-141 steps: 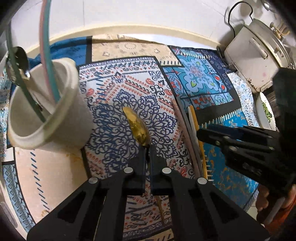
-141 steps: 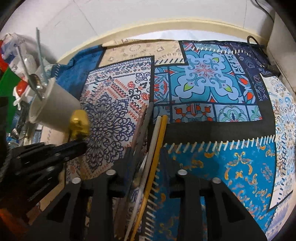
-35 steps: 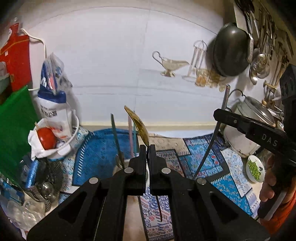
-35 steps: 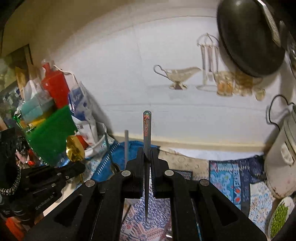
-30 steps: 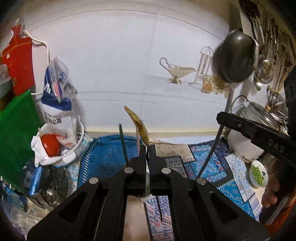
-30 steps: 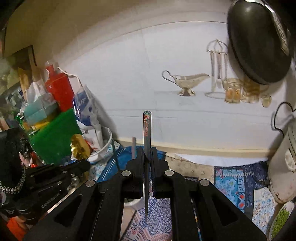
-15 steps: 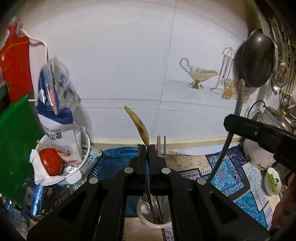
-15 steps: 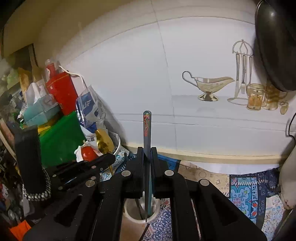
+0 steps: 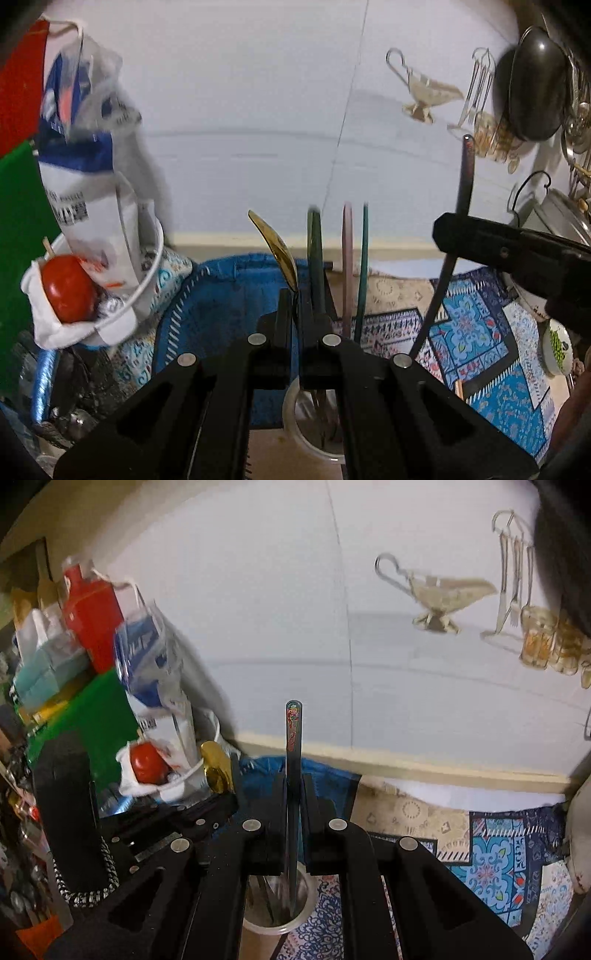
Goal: Organize utensils
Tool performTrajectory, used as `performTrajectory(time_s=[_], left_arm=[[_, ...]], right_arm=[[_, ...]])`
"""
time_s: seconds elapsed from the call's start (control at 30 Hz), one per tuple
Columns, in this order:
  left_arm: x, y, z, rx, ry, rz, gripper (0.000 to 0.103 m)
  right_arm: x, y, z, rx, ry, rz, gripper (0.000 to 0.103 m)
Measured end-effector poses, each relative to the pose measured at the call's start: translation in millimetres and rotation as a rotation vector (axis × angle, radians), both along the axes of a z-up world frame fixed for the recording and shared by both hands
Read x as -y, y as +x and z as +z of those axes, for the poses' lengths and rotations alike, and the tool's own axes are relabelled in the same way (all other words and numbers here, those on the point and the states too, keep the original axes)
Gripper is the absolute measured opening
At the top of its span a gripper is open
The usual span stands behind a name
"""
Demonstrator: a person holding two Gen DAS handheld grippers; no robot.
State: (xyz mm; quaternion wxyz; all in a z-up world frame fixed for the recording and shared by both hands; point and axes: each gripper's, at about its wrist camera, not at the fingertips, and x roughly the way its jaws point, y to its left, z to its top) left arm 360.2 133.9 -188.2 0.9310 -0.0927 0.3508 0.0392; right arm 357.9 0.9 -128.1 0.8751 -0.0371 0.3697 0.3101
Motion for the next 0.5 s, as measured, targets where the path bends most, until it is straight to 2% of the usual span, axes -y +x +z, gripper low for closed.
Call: performTrajectory(time_s=[0.27,0.5], left_arm=[[-0.4,-6.2,-16.0,-0.052,-0.048,-0.031,0.0],[-2.7,-10.4,-22.4,-0.1,-0.082,-0.039,0.001]], right_arm=[[-9.2,-2.7,-24.5,-0.051,-0.07,0.042,0.006],[-12.8,-2.4,-28.2,-0.08,-0.076,0.068,0.007]])
